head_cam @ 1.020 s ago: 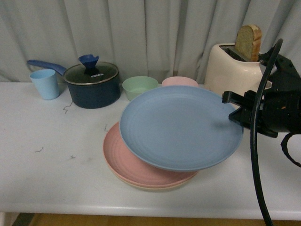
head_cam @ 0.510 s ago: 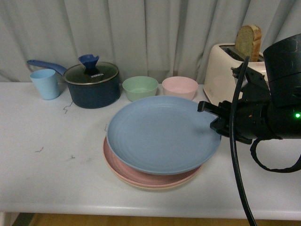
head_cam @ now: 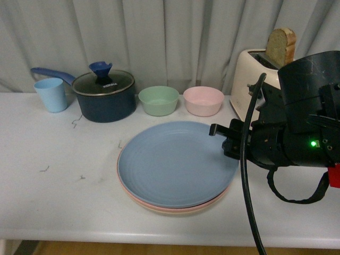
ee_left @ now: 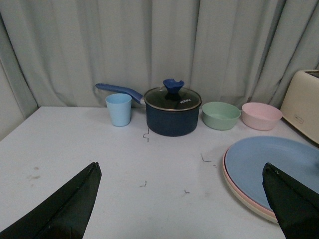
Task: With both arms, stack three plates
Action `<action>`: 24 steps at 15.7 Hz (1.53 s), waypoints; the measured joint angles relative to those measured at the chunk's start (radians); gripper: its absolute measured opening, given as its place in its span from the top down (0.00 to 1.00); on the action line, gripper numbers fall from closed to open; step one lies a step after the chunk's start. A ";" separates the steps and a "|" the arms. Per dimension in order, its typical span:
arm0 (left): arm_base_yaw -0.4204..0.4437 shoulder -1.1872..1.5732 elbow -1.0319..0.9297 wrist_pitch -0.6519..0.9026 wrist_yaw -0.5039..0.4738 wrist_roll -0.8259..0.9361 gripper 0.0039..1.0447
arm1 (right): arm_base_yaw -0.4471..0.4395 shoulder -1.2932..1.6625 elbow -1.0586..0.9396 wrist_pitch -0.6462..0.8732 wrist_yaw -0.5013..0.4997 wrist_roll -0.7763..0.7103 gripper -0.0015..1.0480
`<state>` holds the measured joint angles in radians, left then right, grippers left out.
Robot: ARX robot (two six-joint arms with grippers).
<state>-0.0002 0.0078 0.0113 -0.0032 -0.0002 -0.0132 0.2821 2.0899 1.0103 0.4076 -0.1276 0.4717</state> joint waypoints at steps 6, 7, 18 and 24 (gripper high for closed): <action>0.000 0.000 0.000 -0.001 -0.002 0.000 0.06 | -0.006 -0.072 -0.342 0.699 0.340 -0.265 0.54; 0.001 0.000 0.000 0.000 -0.001 0.000 0.06 | -0.037 -0.109 -0.443 0.809 0.353 -0.352 0.64; 0.001 0.000 0.000 0.000 0.000 0.000 0.06 | -0.182 -0.676 -0.856 0.844 0.233 -0.465 0.98; 0.001 0.000 0.000 0.000 0.000 0.000 0.06 | -0.254 -0.964 -0.926 0.597 0.146 -0.465 0.98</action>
<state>0.0006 0.0078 0.0113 -0.0036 -0.0002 -0.0132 0.0280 1.1255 0.0845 1.0050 0.0185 0.0063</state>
